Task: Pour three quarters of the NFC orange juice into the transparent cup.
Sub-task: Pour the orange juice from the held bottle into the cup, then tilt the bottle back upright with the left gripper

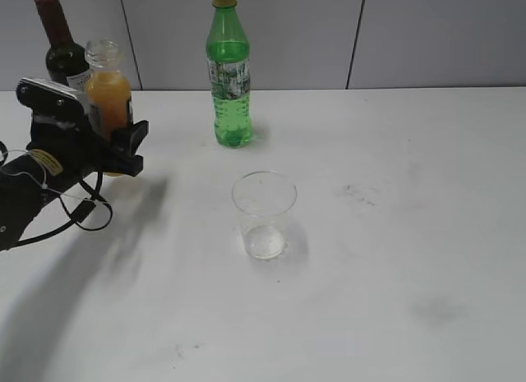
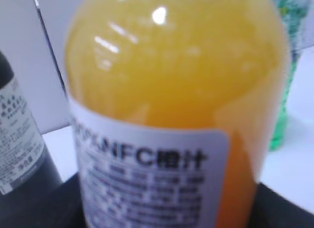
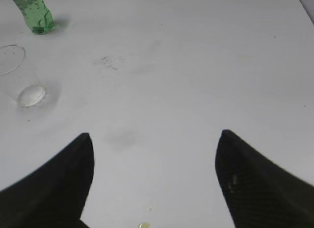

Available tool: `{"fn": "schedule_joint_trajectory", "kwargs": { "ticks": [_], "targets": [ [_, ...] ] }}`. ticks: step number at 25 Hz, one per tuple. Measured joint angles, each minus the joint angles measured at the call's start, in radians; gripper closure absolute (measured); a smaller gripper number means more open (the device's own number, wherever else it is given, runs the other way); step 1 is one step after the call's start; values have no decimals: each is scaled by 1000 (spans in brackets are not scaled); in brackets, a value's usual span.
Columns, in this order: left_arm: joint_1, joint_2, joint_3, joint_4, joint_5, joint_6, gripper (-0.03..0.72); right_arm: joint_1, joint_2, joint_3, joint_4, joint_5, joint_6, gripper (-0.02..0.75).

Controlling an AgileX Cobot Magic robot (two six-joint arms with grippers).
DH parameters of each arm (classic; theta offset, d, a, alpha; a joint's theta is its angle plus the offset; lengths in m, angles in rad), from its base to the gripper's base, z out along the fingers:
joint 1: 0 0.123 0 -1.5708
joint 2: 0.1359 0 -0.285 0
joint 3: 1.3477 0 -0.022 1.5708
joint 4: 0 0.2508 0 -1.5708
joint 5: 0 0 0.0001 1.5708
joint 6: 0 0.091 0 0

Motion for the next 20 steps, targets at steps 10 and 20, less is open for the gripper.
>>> {"fn": "schedule_joint_trajectory", "kwargs": {
  "ticks": [10,20],
  "targets": [
    [-259,-153,110,-401,168,435,218,0,0,0,0,0,0,147],
    [-348,-157,112,-604,196,875,218,0,0,0,0,0,0,147]
  ]
}}
